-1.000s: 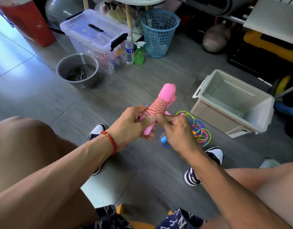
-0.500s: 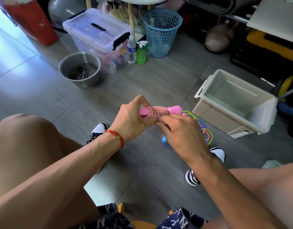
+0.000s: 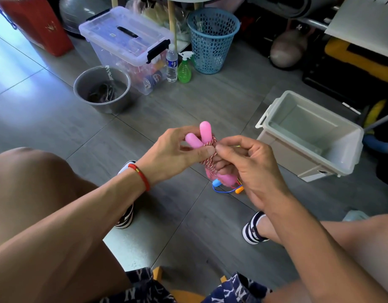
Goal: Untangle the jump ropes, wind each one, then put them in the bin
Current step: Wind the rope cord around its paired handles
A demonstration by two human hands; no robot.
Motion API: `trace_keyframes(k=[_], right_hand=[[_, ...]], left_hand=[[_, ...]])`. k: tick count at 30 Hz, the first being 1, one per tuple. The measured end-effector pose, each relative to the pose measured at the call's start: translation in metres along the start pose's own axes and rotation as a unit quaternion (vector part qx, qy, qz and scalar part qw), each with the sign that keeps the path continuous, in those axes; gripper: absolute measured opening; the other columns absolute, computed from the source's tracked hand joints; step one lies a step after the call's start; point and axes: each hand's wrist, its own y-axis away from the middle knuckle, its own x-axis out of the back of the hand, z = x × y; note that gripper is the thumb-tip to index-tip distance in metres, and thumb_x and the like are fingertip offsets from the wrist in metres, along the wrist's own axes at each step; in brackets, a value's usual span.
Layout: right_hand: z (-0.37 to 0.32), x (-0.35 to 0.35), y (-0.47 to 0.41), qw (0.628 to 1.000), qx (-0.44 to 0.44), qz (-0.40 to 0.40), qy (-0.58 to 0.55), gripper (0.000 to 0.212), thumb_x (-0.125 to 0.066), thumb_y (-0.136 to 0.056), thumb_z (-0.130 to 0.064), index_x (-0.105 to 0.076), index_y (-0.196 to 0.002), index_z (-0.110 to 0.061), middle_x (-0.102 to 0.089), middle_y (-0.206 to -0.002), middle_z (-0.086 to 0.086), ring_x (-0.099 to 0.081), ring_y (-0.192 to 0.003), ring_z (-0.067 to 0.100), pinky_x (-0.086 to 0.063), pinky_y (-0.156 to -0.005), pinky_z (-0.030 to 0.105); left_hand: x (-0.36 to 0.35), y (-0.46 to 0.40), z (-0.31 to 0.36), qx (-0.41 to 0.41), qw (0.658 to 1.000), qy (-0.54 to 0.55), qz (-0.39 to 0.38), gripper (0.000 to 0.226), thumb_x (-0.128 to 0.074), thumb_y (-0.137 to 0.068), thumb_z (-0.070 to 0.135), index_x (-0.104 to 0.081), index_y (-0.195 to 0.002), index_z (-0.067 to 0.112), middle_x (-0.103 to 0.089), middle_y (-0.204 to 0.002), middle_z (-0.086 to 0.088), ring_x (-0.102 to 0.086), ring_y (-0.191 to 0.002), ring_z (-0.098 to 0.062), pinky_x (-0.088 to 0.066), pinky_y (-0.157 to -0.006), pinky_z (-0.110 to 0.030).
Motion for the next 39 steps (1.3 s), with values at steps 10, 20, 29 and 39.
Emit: trace_keyframes(k=[10,20,29,39], right_hand=[[-0.004,-0.003,0.006,0.984,-0.04,-0.072,-0.157,0.017,-0.062,-0.089,-0.002,-0.066,-0.104,0.004,-0.075,-0.08,0.011,-0.071,-0.065,0.014,-0.058,-0.065,0.019],[-0.003,0.0,0.006,0.946,0.206,0.052,0.245,0.006,-0.078,-0.088,-0.019,-0.077,-0.084,-0.015,-0.072,-0.068,-0.012,-0.067,-0.059,0.004,-0.051,-0.062,0.017],[0.002,0.002,0.003,0.899,0.241,0.058,0.361,0.015,-0.07,-0.088,-0.032,-0.082,-0.096,-0.026,-0.071,-0.075,-0.007,-0.064,-0.071,0.008,-0.049,-0.067,0.03],[0.019,-0.009,0.005,0.865,0.245,0.14,0.415,0.013,-0.074,-0.089,-0.041,-0.08,-0.099,-0.034,-0.039,-0.077,-0.01,-0.047,-0.068,0.009,-0.047,-0.062,0.035]], left_hand=[[0.001,0.003,0.0,0.019,0.991,0.13,-0.026,0.051,-0.072,-0.088,0.016,-0.05,-0.131,0.002,-0.071,-0.105,-0.01,-0.066,-0.093,-0.024,-0.053,-0.09,-0.06],[-0.004,0.003,-0.001,0.028,0.995,0.085,-0.035,0.033,-0.06,-0.1,0.031,-0.061,-0.129,0.014,-0.068,-0.12,-0.02,-0.063,-0.114,-0.047,-0.048,-0.098,-0.066],[-0.003,0.005,0.003,-0.01,0.998,-0.045,-0.041,0.027,-0.05,-0.107,0.025,-0.062,-0.129,0.014,-0.07,-0.113,-0.015,-0.064,-0.094,-0.03,-0.051,-0.092,-0.054],[-0.007,0.006,-0.001,-0.049,0.989,-0.129,-0.05,0.034,-0.046,-0.105,0.031,-0.051,-0.134,0.013,-0.067,-0.105,-0.019,-0.065,-0.09,-0.03,-0.051,-0.085,-0.048]])
